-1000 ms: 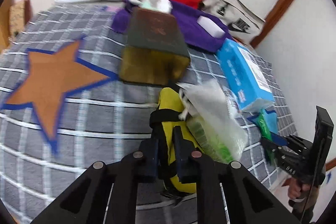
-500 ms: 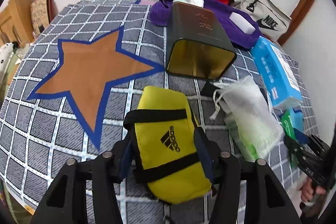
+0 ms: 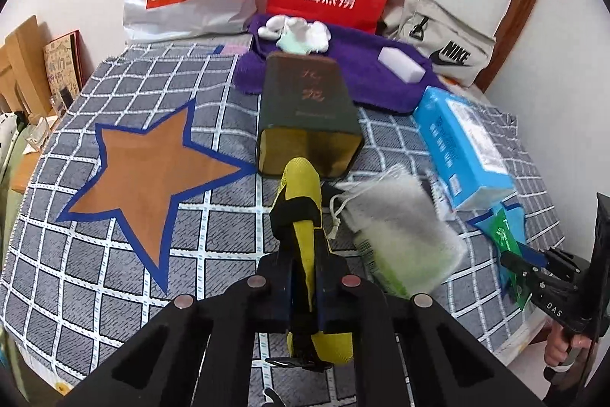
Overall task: Organize soft objects
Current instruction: 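Carry pouch and green packet onto the purple towel and release both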
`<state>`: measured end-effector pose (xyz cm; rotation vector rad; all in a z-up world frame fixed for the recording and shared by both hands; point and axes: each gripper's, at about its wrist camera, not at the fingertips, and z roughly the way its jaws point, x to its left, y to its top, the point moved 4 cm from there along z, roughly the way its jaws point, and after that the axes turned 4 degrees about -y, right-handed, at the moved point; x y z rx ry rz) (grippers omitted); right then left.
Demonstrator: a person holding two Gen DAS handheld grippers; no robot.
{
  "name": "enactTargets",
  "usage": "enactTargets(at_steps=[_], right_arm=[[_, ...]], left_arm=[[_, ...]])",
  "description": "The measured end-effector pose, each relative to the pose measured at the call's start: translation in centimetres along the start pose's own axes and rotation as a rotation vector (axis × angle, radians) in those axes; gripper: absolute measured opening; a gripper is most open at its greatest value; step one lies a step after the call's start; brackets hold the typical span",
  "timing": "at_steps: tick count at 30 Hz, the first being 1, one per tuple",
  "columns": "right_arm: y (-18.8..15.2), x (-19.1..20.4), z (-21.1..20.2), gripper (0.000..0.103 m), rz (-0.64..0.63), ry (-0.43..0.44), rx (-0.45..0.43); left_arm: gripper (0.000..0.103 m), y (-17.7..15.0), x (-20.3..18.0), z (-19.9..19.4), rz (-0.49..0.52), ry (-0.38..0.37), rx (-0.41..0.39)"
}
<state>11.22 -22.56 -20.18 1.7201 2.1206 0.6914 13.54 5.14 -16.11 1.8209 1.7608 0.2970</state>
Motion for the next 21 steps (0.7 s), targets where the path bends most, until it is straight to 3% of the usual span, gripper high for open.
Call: enactTargets(at_steps=[10,21], right_arm=[[2.4,-0.5,-4.0,0.026,0.016,0.027,-0.084],[6.5,-1.6,-5.2,0.026,0.031,0.037,-0.137]], left_arm=[[0.009,2.1,-1.0,-2.6,-0.008,0.014,-0.059],[0.009,6.2,-1.7,-4.2,-0.016,0.029,-0.115]])
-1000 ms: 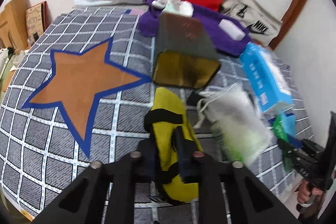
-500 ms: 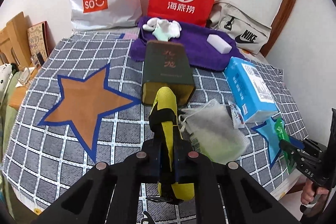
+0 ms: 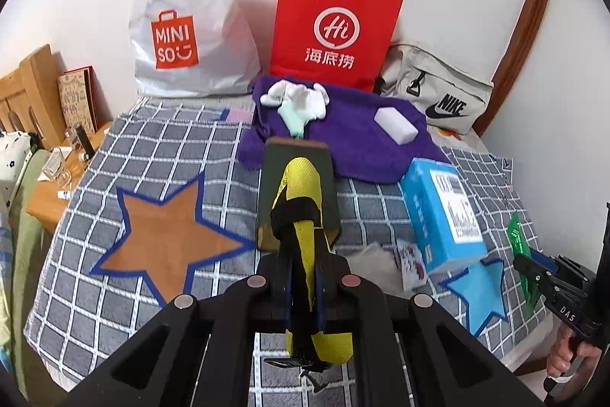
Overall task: Organize soft objects
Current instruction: 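Carry pouch and green packet onto the purple towel and release both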
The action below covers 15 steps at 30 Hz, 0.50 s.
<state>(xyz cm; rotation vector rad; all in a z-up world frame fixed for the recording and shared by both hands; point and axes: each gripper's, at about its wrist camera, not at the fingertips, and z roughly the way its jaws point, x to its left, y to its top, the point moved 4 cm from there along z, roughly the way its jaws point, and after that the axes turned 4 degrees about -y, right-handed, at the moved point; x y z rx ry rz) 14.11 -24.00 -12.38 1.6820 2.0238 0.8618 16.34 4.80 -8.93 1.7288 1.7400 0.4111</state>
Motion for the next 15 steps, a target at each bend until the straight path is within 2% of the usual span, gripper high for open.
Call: enactTargets(at_steps=[6,15], right_arm=[[2.5,-0.5,0.9,0.026,-0.005,-0.007,0.0],[6.8,-0.7,3.9,0.026,-0.007,-0.002,-0.005]], left_arm=[[0.009,2.1,-0.3,0.6,0.003,-0.006,-0.015],[0.009,5.1,-0.2,3.6,-0.004,-0.009,0.007]])
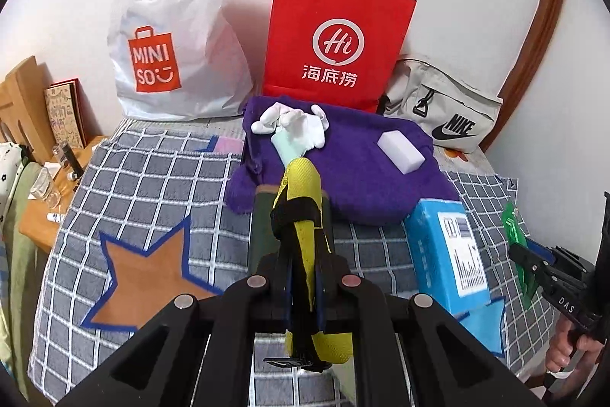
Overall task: Organize soft objects
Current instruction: 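Carry pouch and green packet onto the purple towel and release both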
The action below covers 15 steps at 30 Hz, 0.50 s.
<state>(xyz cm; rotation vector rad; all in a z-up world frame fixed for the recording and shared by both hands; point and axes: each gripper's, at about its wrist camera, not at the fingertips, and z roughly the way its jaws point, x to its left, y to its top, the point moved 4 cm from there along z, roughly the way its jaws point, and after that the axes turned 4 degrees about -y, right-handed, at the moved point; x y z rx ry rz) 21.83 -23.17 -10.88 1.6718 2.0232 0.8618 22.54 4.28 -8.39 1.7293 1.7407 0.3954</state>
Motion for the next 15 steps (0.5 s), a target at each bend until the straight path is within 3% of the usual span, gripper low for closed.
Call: enactTargets(at_steps=[15], right_arm=[[7.2,-1.6,6.6,0.026,-0.013,-0.001,-0.001]], left_arm=[[0.009,5.8,0.1,5.7,0.006,-0.004,0.025]])
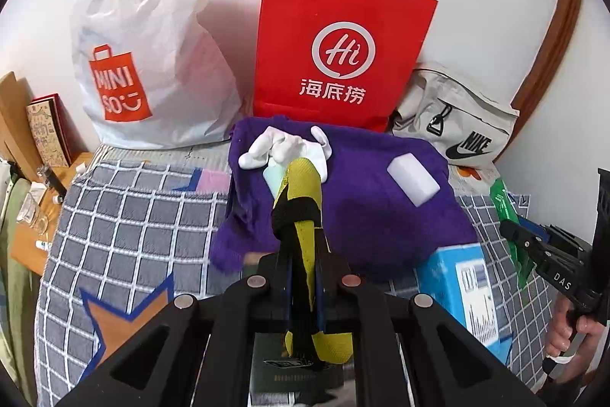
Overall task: Organize soft objects
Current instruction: 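Carry pouch and green packet onto the purple towel and release both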
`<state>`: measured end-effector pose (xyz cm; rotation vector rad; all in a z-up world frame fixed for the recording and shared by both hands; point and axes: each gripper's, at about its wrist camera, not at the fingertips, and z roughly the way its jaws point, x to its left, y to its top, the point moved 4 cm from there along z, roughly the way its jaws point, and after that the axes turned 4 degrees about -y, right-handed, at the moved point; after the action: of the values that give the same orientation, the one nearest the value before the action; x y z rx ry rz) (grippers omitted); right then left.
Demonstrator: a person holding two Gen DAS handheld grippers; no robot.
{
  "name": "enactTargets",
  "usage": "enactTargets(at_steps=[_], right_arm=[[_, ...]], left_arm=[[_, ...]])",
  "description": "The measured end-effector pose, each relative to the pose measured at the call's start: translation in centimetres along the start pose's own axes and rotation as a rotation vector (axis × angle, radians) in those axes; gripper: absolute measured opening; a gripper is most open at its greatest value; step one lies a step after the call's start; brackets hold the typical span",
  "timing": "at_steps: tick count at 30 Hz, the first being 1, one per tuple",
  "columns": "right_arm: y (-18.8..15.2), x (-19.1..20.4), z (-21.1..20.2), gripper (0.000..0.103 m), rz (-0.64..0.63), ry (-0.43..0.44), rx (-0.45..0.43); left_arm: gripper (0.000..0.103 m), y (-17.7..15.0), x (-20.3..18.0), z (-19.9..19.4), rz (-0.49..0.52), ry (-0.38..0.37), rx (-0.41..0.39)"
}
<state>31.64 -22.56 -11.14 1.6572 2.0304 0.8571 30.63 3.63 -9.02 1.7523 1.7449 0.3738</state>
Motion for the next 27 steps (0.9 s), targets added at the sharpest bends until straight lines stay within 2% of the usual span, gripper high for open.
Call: enactTargets(at_steps=[7,13,22,27], right_arm=[[2.8,0.0,2.8,0.026,-0.021,0.009,0.002],[4.3,0.8,5.6,0.027,-0.051,0.021,0.016],[4.2,-0.6,10.6,0.027,-0.05,0.003,0.107],[3.8,-1.7,12.0,0.028,-0.042,0.005,0.126]], left_arm=[[0.009,1.8,0.0,2.2,-0.001,-0.014,0.024],[0.009,3.2,0.6,3.6,-0.002,0.001,0.031],[0.009,4.8,0.4,6.6,-0.012,-0.052,0.055],[0.009,5.2,0.2,8.5,-0.025,-0.08,0.076]])
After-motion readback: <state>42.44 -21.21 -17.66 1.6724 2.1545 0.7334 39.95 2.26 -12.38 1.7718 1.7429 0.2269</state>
